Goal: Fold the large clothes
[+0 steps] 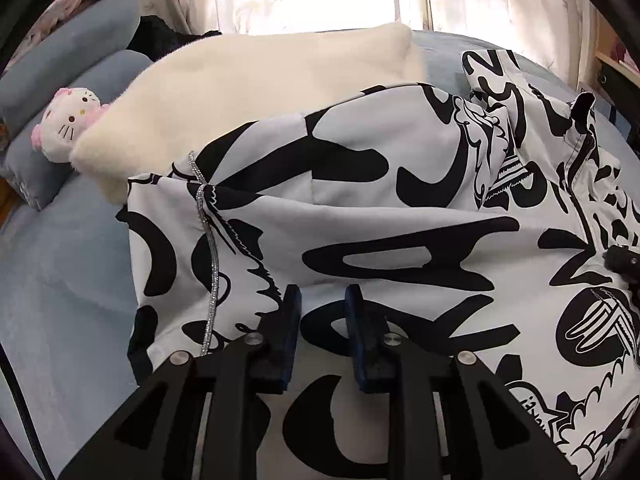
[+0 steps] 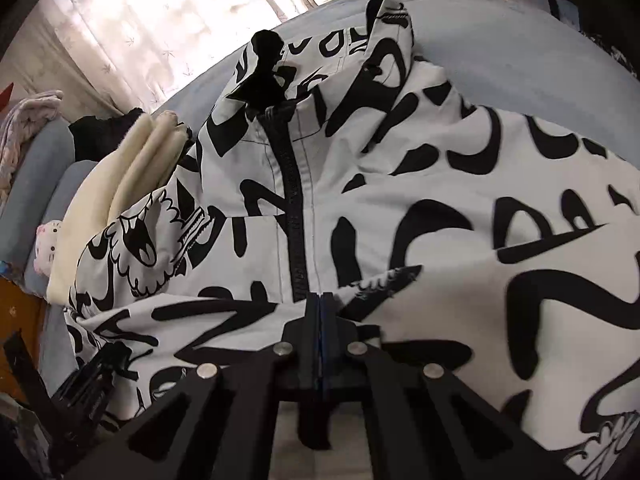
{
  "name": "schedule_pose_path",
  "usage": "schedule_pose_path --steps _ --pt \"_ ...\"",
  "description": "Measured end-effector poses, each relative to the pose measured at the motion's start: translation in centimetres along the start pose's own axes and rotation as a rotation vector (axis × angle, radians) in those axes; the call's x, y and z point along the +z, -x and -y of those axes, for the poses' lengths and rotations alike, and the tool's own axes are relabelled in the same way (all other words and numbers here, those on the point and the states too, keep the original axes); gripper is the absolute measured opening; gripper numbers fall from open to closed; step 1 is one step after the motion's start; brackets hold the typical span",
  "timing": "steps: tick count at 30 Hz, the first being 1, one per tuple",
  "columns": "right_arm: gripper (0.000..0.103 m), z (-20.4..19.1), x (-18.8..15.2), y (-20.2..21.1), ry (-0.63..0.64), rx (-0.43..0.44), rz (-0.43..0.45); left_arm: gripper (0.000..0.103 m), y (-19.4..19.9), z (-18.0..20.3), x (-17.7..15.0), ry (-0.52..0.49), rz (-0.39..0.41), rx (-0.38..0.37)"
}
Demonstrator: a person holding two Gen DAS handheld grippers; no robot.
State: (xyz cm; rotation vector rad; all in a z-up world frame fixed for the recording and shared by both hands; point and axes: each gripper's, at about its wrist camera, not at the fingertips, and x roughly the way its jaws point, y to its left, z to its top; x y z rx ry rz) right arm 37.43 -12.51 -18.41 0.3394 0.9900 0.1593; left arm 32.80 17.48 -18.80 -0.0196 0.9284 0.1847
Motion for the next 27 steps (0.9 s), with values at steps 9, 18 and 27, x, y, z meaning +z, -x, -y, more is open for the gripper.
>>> schedule_pose_path --steps 9,18,27 --pt "0.003 1.0 -2.7 5.3 -0.026 -0.035 0.014 0.029 4.0 -1.4 -1.3 0.005 -0.064 0.031" --pt "0.004 2.4 -8.4 12.5 -0.109 -0.003 0.009 0.046 13.1 -1.9 -5.5 -0.02 -0.023 0.017" --pt "0.025 3.2 -15.0 19.0 -0.129 -0.01 0.038 0.058 22.1 -1.9 -10.8 -0.039 0.039 -0.011"
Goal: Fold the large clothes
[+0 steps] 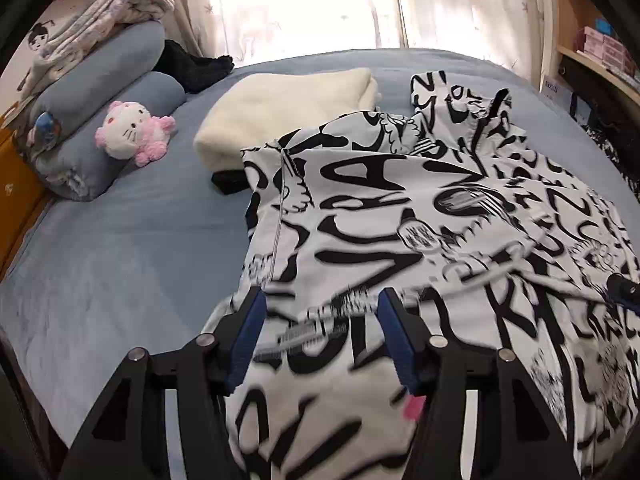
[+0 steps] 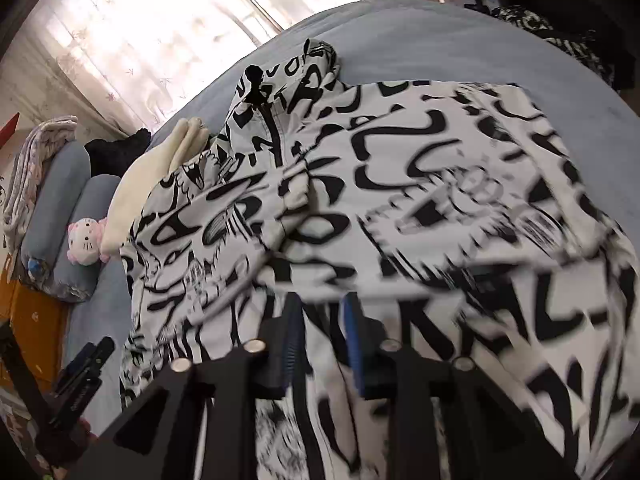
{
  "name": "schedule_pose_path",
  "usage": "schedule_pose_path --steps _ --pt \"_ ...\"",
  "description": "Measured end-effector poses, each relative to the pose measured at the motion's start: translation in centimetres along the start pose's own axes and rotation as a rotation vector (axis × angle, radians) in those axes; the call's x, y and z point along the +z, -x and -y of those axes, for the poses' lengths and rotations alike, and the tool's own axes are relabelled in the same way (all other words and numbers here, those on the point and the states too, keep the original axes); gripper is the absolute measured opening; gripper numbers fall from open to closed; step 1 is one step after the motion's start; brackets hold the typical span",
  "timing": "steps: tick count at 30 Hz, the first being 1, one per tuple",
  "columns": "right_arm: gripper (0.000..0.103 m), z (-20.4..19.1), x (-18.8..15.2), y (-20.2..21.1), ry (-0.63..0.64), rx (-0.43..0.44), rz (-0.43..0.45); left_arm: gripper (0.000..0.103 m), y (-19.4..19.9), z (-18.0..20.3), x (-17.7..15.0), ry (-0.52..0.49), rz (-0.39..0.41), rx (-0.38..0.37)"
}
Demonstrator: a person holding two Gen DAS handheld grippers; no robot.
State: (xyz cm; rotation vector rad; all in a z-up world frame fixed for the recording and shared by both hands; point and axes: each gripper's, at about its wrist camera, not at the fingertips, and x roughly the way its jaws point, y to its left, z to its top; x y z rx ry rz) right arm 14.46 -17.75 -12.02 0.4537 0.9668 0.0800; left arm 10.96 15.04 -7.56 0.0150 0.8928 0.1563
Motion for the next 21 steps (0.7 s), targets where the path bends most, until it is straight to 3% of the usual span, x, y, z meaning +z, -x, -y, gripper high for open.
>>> schedule_pose_path --steps 11,21 --pt "0.026 1.8 -7.3 4.6 -0.022 0.009 -0.01 0.058 5.3 -0.8 -6.6 0.067 -0.049 -0.053" --pt "0.026 3.6 -11.0 8.0 0.015 0.023 -0.018 0.058 8.0 -1.1 -11.1 0.06 -0.061 -0.052"
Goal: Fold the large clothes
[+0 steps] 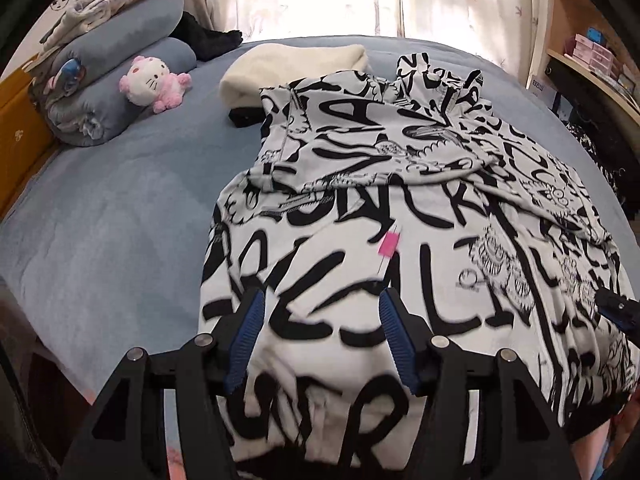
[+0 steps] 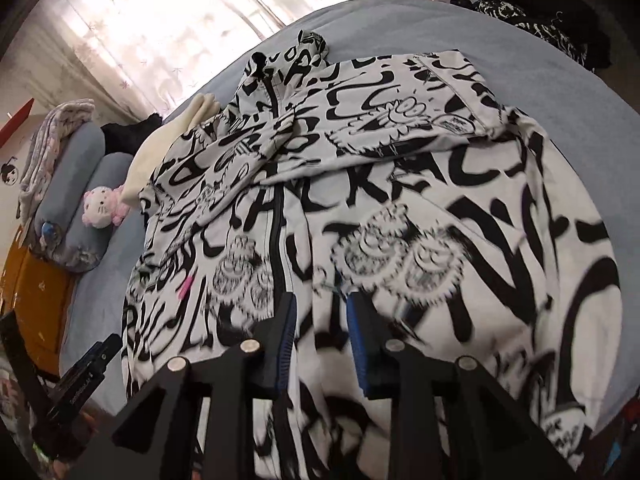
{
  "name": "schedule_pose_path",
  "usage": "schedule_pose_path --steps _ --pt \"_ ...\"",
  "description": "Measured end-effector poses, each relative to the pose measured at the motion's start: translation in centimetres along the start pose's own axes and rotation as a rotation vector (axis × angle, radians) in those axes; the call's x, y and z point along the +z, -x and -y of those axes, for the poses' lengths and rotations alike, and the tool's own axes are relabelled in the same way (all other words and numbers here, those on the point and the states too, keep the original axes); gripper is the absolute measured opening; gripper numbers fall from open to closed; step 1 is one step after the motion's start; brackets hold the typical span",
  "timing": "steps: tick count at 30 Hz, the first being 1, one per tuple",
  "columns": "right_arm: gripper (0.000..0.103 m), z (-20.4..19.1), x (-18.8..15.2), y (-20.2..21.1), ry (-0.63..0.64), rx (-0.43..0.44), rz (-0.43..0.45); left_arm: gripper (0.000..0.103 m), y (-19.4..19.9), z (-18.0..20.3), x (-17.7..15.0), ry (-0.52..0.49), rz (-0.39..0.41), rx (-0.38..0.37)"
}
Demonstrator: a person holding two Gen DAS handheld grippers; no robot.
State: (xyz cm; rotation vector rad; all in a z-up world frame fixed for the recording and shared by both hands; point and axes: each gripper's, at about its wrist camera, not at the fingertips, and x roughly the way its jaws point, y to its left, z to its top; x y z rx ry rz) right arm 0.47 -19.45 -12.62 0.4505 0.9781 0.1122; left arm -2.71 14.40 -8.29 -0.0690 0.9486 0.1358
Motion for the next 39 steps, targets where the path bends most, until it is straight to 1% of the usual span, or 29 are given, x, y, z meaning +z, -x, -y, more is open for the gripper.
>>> schedule_pose_path --steps 5,10,13,15,17,19,23,27,29,32,33,39 --pt "0.026 1.4 -1.7 1.8 0.02 -0.038 0.0 0.058 0.4 -1.3 -1.9 0.007 -0.023 0.015" --pt "0.026 2.9 -2.8 2.8 0.027 -0.073 -0.009 0.058 0.0 -2.9 -3.4 0.02 -0.08 0.04" --pt "0.026 3.6 -3.5 3.3 0.029 -0.102 -0.011 0.058 -0.1 -4.0 -4.3 0.031 -0.094 0.052" --pt "0.026 3.8 -3.8 3.5 0.039 -0.114 -0.012 0.058 -0.3 -4.5 -4.8 0.039 -0.112 0.055" --pt "0.026 3.9 -4.0 3.9 0.067 -0.147 -0.012 0.058 -0.7 -5.3 -5.3 0.054 -0.135 0.051" --pt "0.026 4.2 -4.3 4.5 0.08 -0.161 0.002 0.06 -0.9 -5.9 -5.7 0.075 -0.148 0.028" --pt "0.026 5.4 -4.5 5.7 0.078 -0.204 0.029 0.068 -1.0 -7.1 -6.0 0.115 -0.148 -0.009" --pt "0.026 7.5 -4.9 6.8 0.059 -0.233 0.044 0.069 -1.3 -8.4 -6.4 0.17 -0.169 -0.084" --pt "0.026 8.4 -5.1 7.3 0.043 -0.207 0.048 0.071 -1.5 -9.0 -6.6 0.201 -0.179 -0.129" --pt "0.026 9.0 -5.2 7.9 0.042 -0.218 0.06 0.074 -2.1 -9.7 -6.9 0.241 -0.2 -0.177" --pt "0.026 9.1 -5.3 8.1 0.043 -0.209 0.064 0.075 -2.3 -9.9 -6.9 0.254 -0.206 -0.195" --pt "0.026 9.0 -5.4 8.6 0.056 -0.199 0.07 0.078 -3.2 -9.5 -6.5 0.228 -0.217 -0.208"
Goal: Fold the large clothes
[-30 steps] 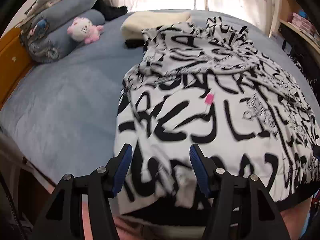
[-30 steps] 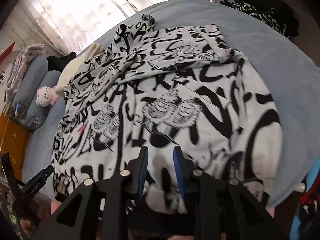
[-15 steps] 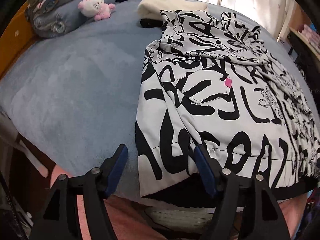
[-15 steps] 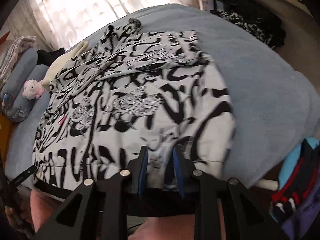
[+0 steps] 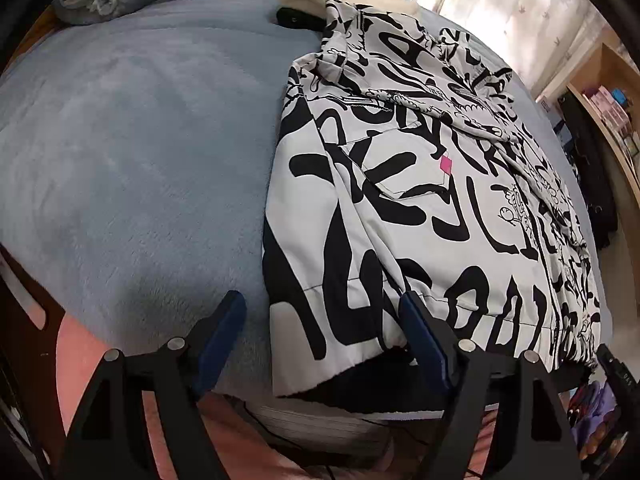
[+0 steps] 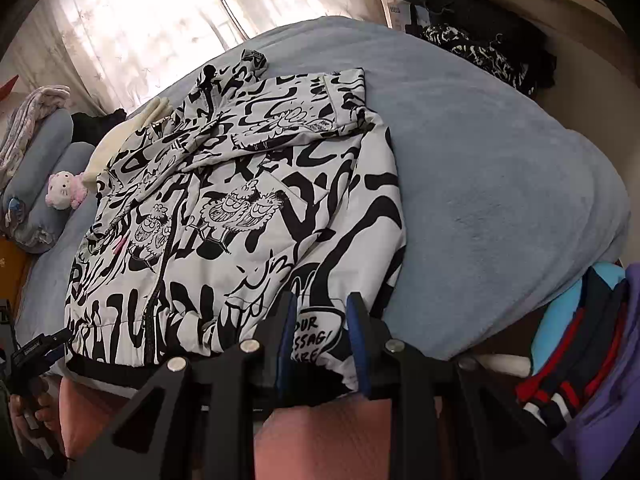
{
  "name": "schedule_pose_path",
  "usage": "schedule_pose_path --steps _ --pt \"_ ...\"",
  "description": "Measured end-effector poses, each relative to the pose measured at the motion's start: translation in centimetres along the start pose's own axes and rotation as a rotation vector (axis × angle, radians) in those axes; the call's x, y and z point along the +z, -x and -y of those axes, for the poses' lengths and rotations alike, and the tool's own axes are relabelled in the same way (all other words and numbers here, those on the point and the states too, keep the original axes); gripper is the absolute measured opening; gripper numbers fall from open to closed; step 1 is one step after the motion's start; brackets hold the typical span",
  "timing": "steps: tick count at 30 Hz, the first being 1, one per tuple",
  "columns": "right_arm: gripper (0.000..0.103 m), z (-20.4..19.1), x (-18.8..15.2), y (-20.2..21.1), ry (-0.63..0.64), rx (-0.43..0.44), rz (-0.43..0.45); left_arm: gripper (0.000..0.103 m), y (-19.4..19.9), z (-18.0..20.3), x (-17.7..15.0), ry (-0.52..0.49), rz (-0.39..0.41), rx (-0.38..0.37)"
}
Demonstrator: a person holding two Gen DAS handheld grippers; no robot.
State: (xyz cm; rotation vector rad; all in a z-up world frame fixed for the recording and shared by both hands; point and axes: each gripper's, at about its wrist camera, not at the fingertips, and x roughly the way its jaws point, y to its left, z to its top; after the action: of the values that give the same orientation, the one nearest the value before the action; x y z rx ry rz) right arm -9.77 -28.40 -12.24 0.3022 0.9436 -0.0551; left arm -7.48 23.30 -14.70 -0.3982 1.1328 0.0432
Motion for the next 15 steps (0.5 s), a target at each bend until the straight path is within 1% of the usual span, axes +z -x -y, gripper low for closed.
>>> schedule_pose_path --steps 1,4,5,9,11,13,15 --pt "0.026 0.1 0.0 0.2 0.001 0.005 0.004 0.079 -0.1 0.0 0.1 -0.005 -0.002 -0.001" --pt "0.026 0.6 -0.1 0.5 0.001 -0.038 0.009 0.081 -0.6 0.0 0.4 -0.02 -0.011 -0.006" --pt "0.026 1.0 -0.1 0.6 -0.008 -0.036 0.003 0.083 -0.7 -0.1 0.5 -0.024 -0.013 -0.009" --pt "0.028 2.5 -0.6 -0.5 -0.078 0.016 -0.062 0.09 -1.4 0.1 0.7 -0.048 -0.024 -0.016" --pt "0.04 2.9 -0.8 -1.1 -0.113 0.049 -0.079 0.094 -1.7 0.3 0.8 -0.053 -0.031 -0.027" --pt "0.042 3.1 -0.9 -2.0 -0.142 0.091 -0.105 0.098 -2.1 0.5 0.9 -0.072 -0.042 -0.032" --pt "0.043 3.1 -0.9 -2.6 -0.151 0.093 -0.119 0.099 -2.2 0.7 0.8 -0.091 -0.042 -0.027"
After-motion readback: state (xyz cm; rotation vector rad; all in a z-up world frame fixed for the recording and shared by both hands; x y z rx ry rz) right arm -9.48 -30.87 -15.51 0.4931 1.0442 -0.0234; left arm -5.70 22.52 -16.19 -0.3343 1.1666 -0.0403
